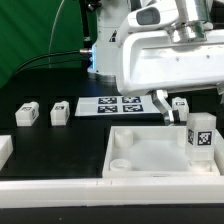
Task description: Assemble one leg
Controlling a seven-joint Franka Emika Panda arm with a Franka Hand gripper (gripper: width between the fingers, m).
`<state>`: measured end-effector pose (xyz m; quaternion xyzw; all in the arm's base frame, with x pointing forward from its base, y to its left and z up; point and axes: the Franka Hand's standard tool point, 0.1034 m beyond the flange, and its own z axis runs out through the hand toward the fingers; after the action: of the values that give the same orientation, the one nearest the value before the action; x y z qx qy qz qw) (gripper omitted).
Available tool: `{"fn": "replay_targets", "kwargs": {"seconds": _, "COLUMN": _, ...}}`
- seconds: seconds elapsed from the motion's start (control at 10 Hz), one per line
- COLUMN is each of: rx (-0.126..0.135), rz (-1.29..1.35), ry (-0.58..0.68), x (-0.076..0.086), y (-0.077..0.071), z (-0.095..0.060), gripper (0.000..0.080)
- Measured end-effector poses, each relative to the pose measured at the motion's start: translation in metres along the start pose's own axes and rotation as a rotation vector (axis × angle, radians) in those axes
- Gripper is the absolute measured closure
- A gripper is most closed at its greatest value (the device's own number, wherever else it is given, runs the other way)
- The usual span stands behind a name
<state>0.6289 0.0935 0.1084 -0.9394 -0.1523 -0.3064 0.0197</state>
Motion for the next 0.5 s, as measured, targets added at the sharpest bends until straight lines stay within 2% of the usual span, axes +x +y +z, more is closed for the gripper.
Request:
{"fn": "replay_targets", "kwargs": {"seconds": 0.2, "rx": 0.021, "rz": -0.003, "ry": -0.049, "x": -0.002, "y": -0.005, "z": 0.002, "gripper": 0.0151}}
{"fn": "replay_targets", "kwargs": {"seconds": 0.3, "rx": 0.018, "rz": -0.002, "ry": -0.044, "x": -0.001, "y": -0.004, "z": 0.002, "gripper": 0.0151}}
{"fn": "replay_targets", "kwargs": {"seconds": 0.5, "rx": 0.076, "rz": 0.010, "ry": -0.219, "x": -0.006, "y": -0.015, "z": 0.002, "gripper": 0.0151}}
